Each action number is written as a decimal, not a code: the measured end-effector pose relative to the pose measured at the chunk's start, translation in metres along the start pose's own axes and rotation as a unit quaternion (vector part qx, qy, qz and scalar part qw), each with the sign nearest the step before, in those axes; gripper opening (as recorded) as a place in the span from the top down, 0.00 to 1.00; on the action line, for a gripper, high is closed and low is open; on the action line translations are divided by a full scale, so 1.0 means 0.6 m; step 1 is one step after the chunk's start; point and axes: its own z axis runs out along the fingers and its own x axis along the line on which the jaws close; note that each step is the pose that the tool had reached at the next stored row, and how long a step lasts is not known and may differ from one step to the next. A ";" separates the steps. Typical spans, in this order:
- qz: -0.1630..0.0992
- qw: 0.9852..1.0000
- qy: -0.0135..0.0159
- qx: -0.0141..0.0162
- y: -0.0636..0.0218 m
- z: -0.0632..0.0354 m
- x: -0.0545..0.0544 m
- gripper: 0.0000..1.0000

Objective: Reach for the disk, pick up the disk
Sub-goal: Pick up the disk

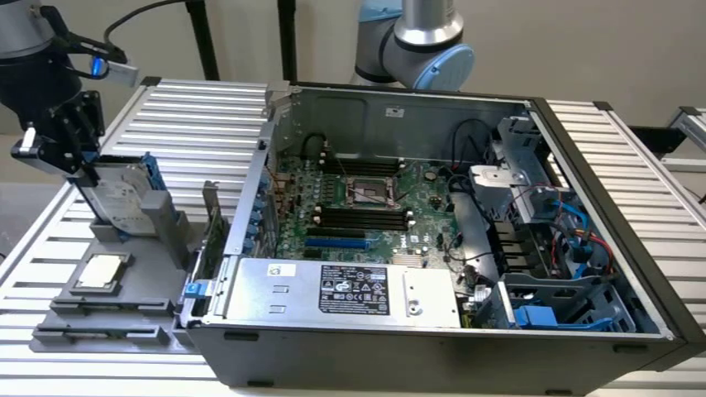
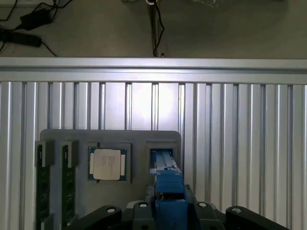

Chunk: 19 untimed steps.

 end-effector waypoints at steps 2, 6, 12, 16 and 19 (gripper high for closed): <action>0.000 1.000 0.000 0.000 0.000 0.000 0.000 0.67; 0.000 1.000 0.000 0.000 0.000 -0.012 0.000 0.67; 0.000 1.000 0.000 0.000 0.000 -0.042 0.001 0.67; 0.000 1.000 0.000 0.000 -0.001 -0.071 0.001 0.67; 0.000 1.000 0.000 -0.001 -0.001 -0.094 0.002 0.67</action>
